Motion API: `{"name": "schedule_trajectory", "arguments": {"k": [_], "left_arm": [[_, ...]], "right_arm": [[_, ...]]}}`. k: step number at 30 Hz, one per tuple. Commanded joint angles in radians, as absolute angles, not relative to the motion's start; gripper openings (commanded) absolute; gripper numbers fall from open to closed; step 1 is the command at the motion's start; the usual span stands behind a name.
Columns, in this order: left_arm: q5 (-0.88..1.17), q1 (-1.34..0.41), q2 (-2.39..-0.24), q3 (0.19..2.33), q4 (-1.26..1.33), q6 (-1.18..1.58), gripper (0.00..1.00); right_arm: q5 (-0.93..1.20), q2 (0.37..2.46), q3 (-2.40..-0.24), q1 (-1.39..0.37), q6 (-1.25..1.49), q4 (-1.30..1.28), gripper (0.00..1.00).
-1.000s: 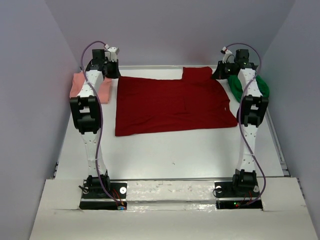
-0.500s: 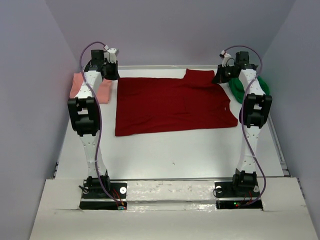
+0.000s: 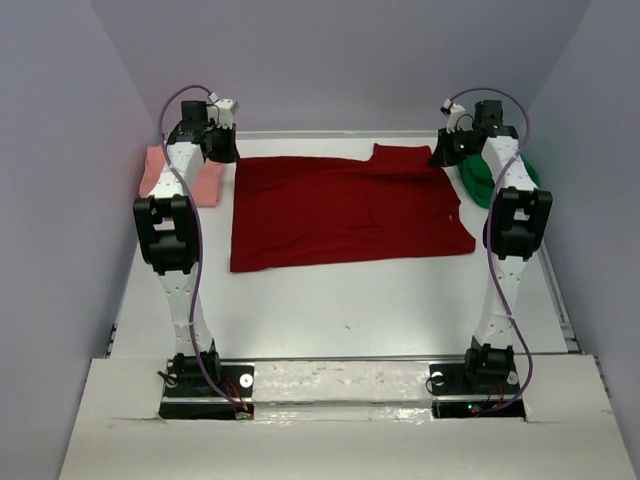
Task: Fold and stack the t-shirts
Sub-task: Fold the other side of the tshirt into a rectangle
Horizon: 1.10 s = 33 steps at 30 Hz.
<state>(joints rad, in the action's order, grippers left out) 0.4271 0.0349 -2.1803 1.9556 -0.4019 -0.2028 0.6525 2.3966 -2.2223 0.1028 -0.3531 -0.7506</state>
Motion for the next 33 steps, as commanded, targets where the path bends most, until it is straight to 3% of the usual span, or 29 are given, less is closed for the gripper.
{"name": "schedule_trajectory", "arguments": {"k": [1, 19, 33], "left_arm": [[0.457, 0.044, -2.083, 1.934, -0.405, -0.215, 0.0], [0.471, 0.052, -2.049, 1.939, -0.451, -0.239, 0.0], [0.603, 0.072, -1.987, 1.838, -0.637, -0.382, 0.0]], "right_arm": [[0.617, 2.298, -2.2, 0.095, -0.388, -0.732, 0.0], [0.597, 2.256, -2.143, 0.095, -0.445, -0.808, 0.0], [0.578, 2.226, -2.089, 0.095, -0.483, -0.882, 0.0]]}}
